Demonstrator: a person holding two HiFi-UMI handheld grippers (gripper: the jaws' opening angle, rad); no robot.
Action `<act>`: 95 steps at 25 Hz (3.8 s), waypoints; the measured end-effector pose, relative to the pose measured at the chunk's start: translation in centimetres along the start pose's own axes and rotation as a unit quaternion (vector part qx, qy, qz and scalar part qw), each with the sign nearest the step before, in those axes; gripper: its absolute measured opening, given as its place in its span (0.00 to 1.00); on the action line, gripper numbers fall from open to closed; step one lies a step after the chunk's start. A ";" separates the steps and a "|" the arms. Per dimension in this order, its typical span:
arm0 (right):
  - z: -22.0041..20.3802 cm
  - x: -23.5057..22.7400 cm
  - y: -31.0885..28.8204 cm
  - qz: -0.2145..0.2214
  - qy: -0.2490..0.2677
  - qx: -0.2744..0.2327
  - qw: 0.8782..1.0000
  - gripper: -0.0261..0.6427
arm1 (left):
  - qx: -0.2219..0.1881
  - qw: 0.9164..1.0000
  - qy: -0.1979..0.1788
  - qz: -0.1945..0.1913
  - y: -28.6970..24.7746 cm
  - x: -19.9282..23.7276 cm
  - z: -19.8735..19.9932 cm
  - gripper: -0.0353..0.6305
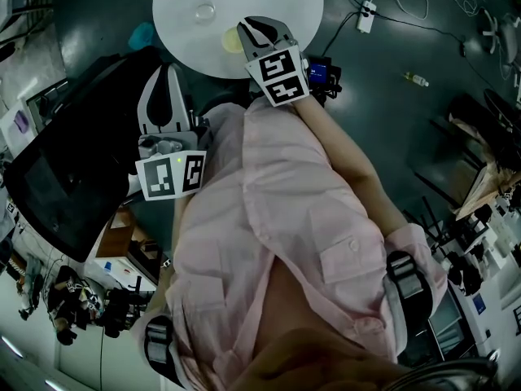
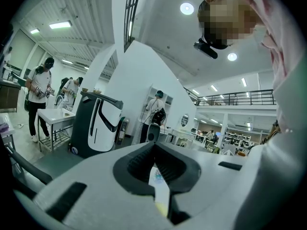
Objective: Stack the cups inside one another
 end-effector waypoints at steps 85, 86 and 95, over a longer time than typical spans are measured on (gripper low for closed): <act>6.9 3.1 7.5 0.082 -0.027 -0.040 0.995 0.09 | -0.028 0.999 -0.020 -0.035 -1.7 -0.1 1.3 0.08; 6.9 3.1 7.5 0.081 -0.028 -0.040 0.995 0.10 | -0.028 0.999 -0.020 -0.034 -1.6 -0.1 1.3 0.08; 7.1 3.1 7.3 0.077 -0.025 -0.040 0.996 0.09 | -0.029 0.999 -0.023 -0.037 -1.7 0.2 1.5 0.08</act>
Point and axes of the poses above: the fingertips, and each gripper's own axes: y backward along the fingers, x to its left, z out of its top, the point moved 7 cm from there along y, backward along the fingers, and after that the axes turned 4 degrees about -y, right-handed, at the moved point
